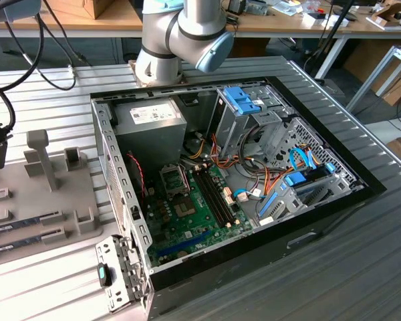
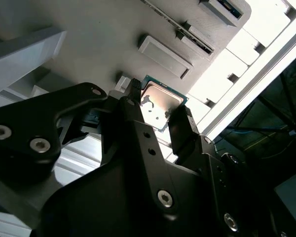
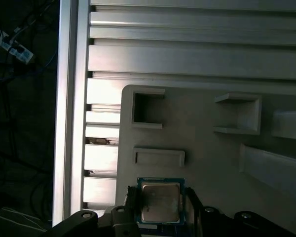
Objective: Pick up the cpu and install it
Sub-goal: 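Pick up the cpu and move it towards the insertion slot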
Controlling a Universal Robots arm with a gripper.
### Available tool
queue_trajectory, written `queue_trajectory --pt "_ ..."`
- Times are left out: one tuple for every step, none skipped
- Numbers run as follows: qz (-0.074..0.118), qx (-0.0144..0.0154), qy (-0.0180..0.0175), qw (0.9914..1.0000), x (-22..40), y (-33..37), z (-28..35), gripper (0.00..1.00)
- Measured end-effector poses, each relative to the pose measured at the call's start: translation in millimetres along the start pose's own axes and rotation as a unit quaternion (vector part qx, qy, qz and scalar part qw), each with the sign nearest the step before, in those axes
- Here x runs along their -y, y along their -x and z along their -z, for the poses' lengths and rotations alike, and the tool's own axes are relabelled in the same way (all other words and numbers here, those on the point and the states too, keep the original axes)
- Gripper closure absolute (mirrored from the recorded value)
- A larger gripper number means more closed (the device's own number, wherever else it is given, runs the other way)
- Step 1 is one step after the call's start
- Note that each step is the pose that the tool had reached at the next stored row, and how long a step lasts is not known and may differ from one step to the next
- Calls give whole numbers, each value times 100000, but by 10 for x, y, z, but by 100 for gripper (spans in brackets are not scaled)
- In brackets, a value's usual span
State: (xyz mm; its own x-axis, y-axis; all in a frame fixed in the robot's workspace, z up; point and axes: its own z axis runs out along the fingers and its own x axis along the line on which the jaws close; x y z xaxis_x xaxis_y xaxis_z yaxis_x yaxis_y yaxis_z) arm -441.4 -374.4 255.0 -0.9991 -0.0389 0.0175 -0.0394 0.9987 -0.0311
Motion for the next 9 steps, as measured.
queue_trajectory --pt "0 -2 0 100000 0 0 5 53" --pt "-1 2 0 100000 0 0 11 53" --pt "2 2 0 100000 1 0 16 53" --pt "0 3 1 100000 1 0 27 53" --pt "-2 1 1 100000 1 -1 35 53" --pt "2 -1 1 100000 1 -1 40 53" --pt "0 0 -1 100000 1 -1 45 53" --pt "1 -3 -2 100000 2 -1 55 53" --pt "-2 -2 0 100000 2 -1 61 53"
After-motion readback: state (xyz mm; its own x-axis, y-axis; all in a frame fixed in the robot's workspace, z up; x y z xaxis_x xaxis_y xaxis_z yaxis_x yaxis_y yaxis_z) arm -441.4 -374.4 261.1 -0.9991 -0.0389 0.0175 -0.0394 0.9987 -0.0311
